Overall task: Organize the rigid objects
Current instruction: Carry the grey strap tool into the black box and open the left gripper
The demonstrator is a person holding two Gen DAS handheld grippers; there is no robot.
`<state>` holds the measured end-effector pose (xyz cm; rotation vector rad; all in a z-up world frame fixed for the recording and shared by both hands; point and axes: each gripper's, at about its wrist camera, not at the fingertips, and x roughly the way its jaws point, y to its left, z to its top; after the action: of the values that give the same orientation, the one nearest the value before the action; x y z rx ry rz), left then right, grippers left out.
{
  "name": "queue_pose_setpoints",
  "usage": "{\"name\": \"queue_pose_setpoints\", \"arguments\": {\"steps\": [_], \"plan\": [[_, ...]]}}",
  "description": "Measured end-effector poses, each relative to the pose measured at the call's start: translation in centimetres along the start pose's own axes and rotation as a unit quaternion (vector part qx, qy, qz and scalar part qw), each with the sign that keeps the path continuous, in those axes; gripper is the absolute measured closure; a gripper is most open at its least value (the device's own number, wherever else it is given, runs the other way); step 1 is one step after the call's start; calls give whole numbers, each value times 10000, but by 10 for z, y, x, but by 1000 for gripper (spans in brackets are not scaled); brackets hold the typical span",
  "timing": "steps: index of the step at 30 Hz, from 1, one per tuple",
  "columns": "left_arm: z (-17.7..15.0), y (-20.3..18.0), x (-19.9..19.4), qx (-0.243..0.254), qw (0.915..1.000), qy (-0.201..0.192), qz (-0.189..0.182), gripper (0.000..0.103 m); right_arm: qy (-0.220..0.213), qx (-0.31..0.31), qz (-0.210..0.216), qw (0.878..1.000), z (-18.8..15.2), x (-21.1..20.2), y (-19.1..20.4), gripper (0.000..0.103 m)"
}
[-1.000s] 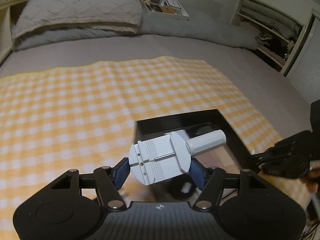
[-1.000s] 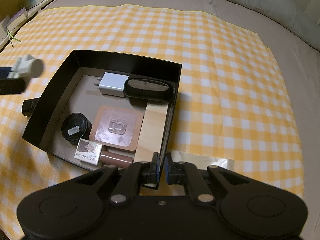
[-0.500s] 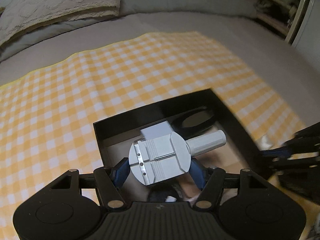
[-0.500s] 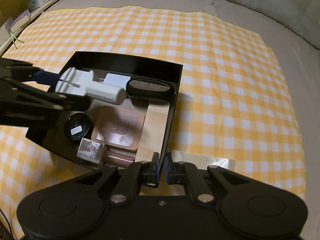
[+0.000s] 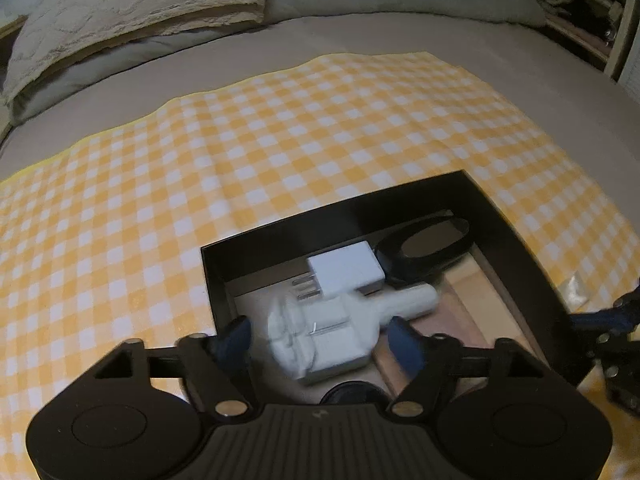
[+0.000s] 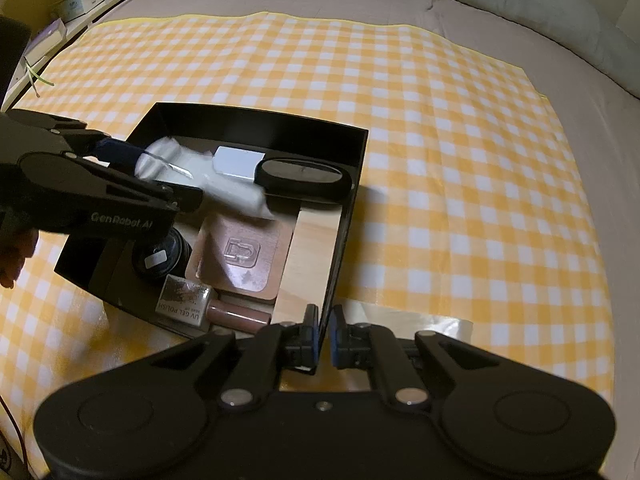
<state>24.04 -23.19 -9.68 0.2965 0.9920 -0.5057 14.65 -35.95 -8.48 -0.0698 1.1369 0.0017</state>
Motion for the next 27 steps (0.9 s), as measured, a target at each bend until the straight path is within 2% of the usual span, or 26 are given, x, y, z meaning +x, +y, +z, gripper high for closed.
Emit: {"name": "queue_pose_setpoints", "arguments": {"steps": [19,24,27], "plan": [[-4,-3,-31,-205,9986,-221,-436,21,1,46,-25,10000,0,1,2,97],[-9,-6,-46,-246,9978,-313,-528,8,-6,84,0,10000,1,1,1,97],[-14,-5,-56,-292,9970,-429,-569,5,-26,79,-17,10000,0,1,2,97]]}}
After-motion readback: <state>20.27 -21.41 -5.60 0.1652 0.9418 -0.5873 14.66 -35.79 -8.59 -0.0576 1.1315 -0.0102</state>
